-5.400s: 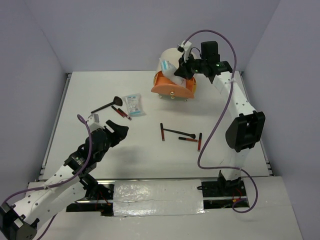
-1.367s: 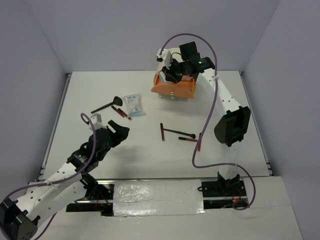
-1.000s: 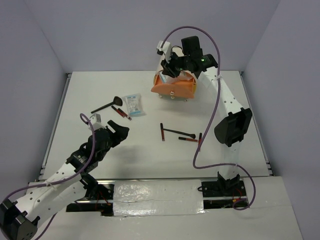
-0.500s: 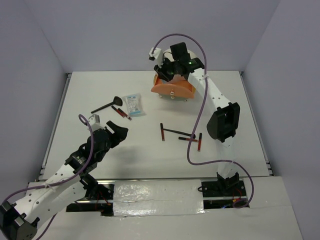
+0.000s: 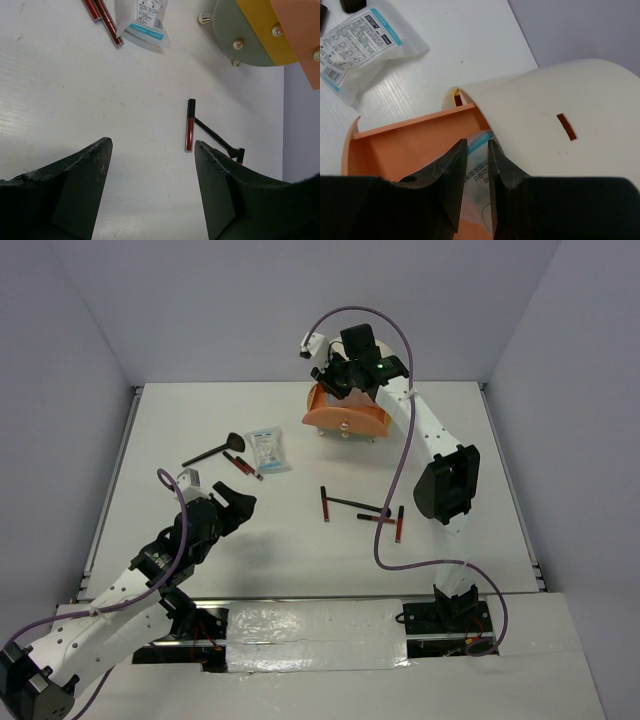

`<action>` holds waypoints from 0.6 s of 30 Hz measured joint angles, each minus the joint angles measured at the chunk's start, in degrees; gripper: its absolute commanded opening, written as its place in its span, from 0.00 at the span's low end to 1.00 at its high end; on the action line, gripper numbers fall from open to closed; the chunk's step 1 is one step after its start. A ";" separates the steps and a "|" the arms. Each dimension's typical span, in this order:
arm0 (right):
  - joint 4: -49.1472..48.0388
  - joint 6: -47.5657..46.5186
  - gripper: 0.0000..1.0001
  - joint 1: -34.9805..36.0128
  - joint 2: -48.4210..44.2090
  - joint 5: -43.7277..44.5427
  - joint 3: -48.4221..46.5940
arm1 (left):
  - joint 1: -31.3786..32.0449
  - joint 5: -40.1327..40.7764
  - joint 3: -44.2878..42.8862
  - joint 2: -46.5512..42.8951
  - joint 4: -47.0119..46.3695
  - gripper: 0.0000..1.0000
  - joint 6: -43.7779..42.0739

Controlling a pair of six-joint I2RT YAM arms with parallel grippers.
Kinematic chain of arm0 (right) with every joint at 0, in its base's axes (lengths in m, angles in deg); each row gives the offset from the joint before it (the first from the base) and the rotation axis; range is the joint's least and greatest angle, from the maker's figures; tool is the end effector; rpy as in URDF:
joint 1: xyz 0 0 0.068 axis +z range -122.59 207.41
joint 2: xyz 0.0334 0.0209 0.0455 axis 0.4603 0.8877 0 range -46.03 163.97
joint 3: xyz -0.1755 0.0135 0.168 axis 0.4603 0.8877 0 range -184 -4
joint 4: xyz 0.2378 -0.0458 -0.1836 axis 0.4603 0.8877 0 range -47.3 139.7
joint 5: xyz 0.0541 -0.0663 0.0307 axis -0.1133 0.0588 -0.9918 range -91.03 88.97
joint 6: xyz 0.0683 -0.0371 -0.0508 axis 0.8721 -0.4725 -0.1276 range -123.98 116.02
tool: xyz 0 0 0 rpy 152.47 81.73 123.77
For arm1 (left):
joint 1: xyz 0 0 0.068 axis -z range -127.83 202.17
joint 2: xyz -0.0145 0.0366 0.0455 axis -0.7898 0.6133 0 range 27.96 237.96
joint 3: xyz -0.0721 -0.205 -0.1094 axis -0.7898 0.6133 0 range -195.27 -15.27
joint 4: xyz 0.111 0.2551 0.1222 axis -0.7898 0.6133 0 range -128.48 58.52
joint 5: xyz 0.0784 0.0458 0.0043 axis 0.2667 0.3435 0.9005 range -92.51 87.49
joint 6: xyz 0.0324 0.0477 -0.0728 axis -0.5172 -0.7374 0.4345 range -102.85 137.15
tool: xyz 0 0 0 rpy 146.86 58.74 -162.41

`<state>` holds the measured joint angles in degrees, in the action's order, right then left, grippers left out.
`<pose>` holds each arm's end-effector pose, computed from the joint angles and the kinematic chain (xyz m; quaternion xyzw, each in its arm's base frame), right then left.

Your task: Organize the makeup

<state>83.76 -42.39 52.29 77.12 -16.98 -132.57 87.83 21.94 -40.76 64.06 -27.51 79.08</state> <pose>0.4948 0.2548 0.3061 -0.5162 0.7167 0.0692 0.4638 0.2371 -0.1275 0.2014 -0.2996 0.7600 -0.2981 0.4937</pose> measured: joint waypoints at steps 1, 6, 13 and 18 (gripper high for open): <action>-0.02 0.00 0.31 0.00 0.00 0.50 0.00 | 0.00 0.00 0.00 0.00 0.00 0.79 0.00; 0.00 0.07 0.38 0.00 0.00 0.90 0.00 | 0.00 -0.02 0.00 0.00 0.00 0.79 0.00; 0.20 2.05 0.47 0.00 -0.59 -4.90 0.00 | 0.00 0.00 0.00 -0.09 0.02 0.79 0.00; 0.76 2.38 0.35 -0.17 -3.67 -9.03 0.00 | 0.00 0.00 0.00 -0.39 0.07 0.79 0.00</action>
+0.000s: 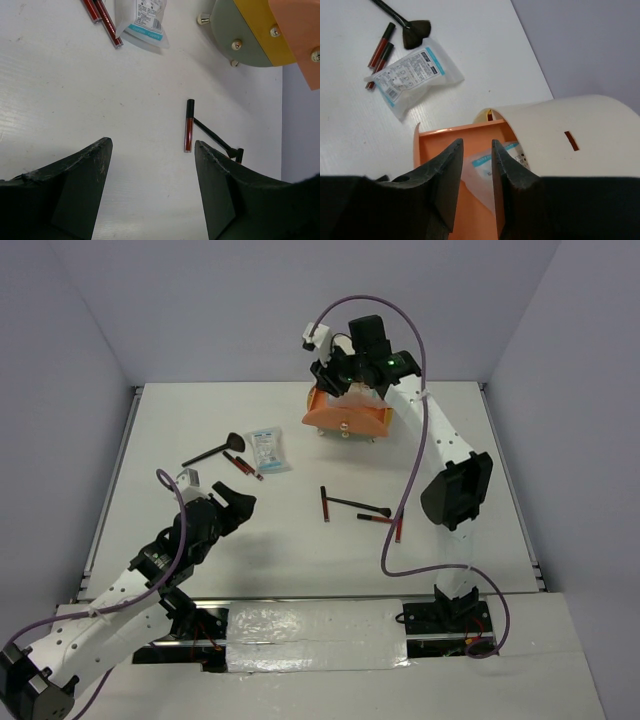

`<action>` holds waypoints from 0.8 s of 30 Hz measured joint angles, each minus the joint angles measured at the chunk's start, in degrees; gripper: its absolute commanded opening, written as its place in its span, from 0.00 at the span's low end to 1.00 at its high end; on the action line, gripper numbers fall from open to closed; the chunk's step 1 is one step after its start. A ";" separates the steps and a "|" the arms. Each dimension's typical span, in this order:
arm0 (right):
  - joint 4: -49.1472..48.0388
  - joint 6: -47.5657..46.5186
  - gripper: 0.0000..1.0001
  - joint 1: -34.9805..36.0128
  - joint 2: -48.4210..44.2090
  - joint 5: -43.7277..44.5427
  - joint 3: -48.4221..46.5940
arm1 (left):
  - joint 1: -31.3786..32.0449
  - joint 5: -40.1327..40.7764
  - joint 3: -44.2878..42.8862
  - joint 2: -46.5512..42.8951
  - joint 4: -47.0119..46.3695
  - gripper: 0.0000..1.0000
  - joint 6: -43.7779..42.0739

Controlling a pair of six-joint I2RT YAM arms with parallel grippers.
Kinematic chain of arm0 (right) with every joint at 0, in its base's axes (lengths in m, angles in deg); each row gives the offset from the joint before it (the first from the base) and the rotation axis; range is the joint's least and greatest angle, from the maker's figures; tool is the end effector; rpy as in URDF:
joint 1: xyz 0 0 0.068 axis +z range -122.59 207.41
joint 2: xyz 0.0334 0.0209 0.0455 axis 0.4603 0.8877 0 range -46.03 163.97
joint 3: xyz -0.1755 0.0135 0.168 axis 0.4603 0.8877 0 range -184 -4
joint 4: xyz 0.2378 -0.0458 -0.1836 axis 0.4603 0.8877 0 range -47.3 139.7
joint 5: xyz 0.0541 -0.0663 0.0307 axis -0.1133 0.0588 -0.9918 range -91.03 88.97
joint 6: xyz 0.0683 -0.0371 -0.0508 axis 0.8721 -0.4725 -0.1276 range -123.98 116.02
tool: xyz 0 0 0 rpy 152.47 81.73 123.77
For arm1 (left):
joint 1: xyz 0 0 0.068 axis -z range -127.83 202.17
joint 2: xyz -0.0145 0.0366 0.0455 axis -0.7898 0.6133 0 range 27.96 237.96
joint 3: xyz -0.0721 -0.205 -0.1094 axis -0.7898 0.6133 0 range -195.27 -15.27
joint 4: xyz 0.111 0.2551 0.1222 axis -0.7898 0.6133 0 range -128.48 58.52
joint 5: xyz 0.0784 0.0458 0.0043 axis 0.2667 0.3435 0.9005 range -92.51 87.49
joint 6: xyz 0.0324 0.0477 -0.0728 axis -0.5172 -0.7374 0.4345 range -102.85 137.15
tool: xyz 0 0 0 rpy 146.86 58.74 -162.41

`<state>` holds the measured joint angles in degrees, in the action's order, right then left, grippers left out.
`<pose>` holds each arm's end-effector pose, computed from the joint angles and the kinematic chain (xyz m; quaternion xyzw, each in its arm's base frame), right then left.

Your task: Organize the makeup

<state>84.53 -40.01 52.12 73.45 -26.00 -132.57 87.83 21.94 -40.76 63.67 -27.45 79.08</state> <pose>0.4736 0.2568 0.3407 -0.5226 0.6870 0.1427 0.4843 0.2366 -0.1271 0.2030 -0.2998 0.7583 -0.3001 0.4950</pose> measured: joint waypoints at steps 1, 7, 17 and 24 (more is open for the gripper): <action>0.37 -0.59 0.32 -0.07 -0.85 -0.76 0.00 | 0.00 0.00 0.00 0.00 0.04 0.79 0.00; 4.28 -4.70 0.22 -2.45 -4.79 -5.05 0.57 | 0.00 0.20 0.00 -0.55 0.22 0.79 -0.02; 12.74 -9.70 0.21 -7.69 -3.67 -5.51 0.48 | 0.00 1.29 0.00 -1.86 1.42 0.79 -0.02; 14.16 -10.95 0.21 -7.43 -2.69 -5.35 0.33 | 0.00 1.31 0.00 -1.84 1.88 0.79 -0.04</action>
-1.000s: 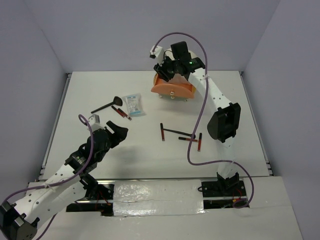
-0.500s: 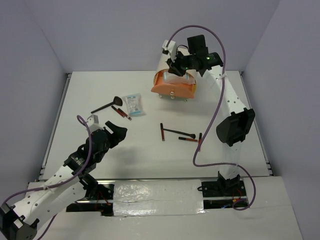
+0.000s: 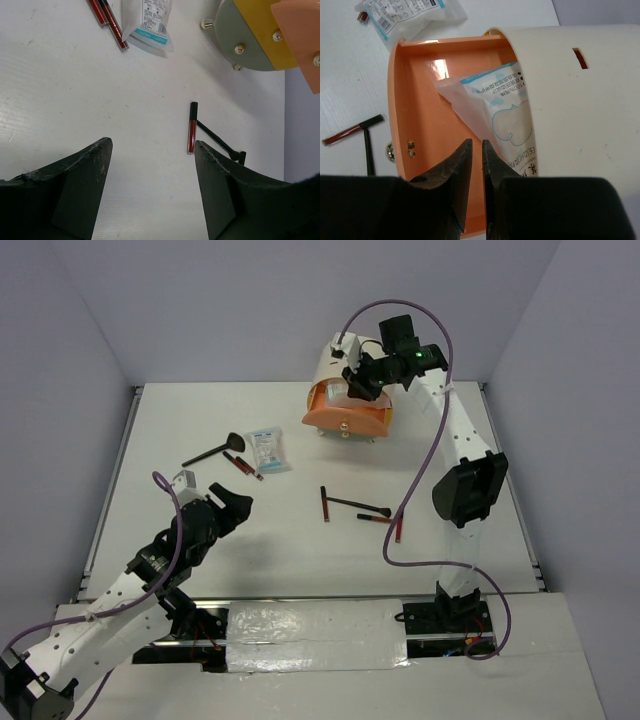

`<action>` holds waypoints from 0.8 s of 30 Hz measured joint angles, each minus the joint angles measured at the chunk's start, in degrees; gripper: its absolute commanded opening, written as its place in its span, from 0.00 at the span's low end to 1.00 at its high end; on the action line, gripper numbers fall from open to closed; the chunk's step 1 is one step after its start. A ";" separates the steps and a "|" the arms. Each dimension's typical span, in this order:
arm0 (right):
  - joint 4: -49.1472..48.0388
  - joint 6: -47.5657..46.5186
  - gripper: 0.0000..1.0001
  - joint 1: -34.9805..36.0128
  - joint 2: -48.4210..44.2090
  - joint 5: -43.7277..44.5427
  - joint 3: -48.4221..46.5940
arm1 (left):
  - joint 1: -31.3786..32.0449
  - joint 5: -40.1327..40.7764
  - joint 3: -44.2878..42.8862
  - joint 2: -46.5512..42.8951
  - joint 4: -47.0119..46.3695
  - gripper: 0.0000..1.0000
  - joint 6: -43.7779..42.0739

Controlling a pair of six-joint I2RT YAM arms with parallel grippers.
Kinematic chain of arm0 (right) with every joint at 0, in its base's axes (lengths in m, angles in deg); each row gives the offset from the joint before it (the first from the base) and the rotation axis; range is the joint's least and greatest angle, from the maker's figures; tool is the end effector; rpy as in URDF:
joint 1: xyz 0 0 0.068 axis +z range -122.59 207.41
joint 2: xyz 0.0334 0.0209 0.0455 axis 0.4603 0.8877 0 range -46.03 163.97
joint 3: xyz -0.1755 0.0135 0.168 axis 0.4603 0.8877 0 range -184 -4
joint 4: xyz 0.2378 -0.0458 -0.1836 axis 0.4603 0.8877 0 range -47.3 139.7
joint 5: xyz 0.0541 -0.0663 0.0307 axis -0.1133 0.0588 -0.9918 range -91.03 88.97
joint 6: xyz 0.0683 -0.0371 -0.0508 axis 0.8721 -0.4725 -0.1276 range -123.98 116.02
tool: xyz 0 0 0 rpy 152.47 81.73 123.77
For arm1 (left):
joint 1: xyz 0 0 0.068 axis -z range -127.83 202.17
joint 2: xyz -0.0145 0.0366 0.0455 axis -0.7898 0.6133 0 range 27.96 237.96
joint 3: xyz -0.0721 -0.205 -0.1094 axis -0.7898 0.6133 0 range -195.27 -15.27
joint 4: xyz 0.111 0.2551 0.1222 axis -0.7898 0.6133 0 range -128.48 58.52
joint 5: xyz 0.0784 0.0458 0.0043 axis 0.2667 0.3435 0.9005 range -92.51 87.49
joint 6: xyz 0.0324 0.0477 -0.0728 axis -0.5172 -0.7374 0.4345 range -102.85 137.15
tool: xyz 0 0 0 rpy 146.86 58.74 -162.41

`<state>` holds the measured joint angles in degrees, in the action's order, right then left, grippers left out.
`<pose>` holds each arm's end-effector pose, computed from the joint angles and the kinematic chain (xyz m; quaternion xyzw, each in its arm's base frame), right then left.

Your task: Organize the makeup

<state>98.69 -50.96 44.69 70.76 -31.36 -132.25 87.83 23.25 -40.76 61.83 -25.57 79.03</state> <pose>0.4664 0.1893 0.3358 -0.5590 0.7001 0.1376 0.4224 0.2331 -0.1225 0.2065 -0.3051 0.7552 -0.2925 0.5010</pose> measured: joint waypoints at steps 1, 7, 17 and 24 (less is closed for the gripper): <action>0.15 0.00 0.21 0.00 0.42 0.15 -0.11 | 0.00 0.00 0.00 0.02 0.02 0.79 0.00; 0.44 0.46 0.21 0.09 4.09 1.62 -0.90 | 0.00 0.09 0.00 0.11 0.39 0.79 -0.02; -3.15 2.86 0.23 0.20 5.49 4.20 -0.74 | 0.00 0.20 -0.02 0.17 0.90 0.80 -0.02; -5.57 4.15 0.26 0.20 5.49 4.90 -0.74 | 0.00 0.20 -0.55 1.49 0.94 0.80 -0.15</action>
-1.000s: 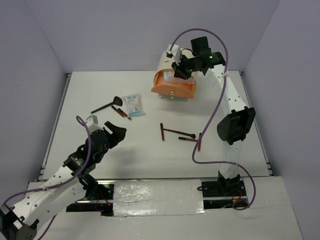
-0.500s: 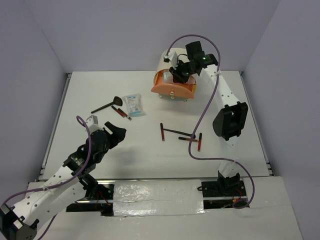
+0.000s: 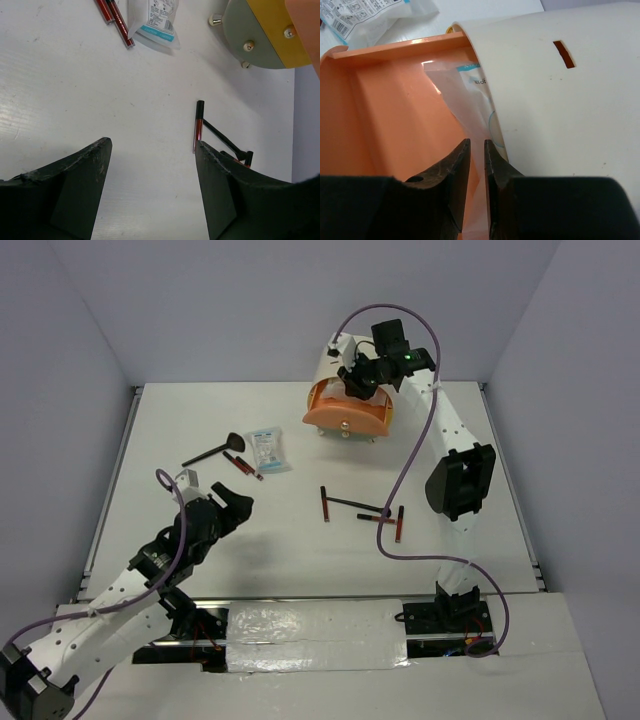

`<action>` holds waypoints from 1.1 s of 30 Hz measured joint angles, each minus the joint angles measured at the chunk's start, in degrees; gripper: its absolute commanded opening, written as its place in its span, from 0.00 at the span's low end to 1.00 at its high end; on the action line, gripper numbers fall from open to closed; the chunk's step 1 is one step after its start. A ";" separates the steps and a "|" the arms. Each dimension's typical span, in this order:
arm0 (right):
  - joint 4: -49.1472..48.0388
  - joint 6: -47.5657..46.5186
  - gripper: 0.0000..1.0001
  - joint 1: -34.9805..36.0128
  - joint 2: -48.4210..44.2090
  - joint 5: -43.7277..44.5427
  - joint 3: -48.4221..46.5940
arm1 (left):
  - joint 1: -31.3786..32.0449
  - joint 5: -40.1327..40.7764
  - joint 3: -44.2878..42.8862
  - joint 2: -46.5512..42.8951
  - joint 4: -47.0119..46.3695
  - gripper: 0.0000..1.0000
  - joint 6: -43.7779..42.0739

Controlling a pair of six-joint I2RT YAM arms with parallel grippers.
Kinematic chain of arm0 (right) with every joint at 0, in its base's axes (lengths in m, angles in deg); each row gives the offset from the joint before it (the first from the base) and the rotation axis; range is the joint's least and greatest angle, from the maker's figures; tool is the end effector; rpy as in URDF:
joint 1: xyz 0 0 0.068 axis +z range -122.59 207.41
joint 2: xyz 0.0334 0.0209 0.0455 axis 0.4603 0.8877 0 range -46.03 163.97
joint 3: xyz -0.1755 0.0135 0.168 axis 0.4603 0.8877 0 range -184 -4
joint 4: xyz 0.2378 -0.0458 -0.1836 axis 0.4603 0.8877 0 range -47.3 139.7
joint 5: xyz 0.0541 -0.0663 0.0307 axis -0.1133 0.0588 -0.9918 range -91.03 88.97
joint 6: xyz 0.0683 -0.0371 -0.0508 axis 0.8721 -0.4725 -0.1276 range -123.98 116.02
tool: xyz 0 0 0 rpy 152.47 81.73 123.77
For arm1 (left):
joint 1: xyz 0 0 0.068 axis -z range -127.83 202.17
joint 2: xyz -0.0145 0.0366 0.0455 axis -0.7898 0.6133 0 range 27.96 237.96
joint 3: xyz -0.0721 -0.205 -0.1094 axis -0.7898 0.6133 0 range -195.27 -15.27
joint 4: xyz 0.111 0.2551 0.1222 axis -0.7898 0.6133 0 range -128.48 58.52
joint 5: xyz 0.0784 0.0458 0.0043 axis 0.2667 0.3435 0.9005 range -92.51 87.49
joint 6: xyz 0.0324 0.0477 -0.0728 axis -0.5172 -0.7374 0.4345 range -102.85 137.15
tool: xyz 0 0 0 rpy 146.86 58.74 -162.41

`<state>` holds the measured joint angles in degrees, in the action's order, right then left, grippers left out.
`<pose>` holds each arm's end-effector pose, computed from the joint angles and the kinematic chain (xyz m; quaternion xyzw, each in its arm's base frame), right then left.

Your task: Organize the makeup

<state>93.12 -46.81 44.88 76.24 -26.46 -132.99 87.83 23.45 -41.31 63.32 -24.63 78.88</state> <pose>0.4982 0.1944 0.3011 -0.5253 0.7321 0.1132 0.4186 0.2347 -0.1233 0.2022 -0.3040 0.7645 -0.2794 0.4950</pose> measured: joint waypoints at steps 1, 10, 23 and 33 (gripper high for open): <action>-0.24 0.00 0.26 0.00 0.00 0.09 0.02 | 0.00 -0.02 -0.11 0.28 -0.07 0.80 -0.04; -1.44 -0.11 0.37 0.00 -2.67 -2.75 2.49 | 0.00 -0.02 -4.76 6.36 -1.16 0.81 -2.32; -7.56 4.79 1.00 -0.92 -19.08 -6.10 7.39 | -10.12 -9.55 -19.98 25.73 -2.93 0.28 -12.52; -13.77 11.06 0.96 -9.20 -33.68 -20.48 28.85 | -19.93 -23.45 -37.83 53.79 -0.46 0.86 -23.26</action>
<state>79.35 -35.75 35.68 42.56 -46.94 -104.14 67.90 -0.01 -79.15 117.11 -25.09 55.63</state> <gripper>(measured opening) 0.968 0.864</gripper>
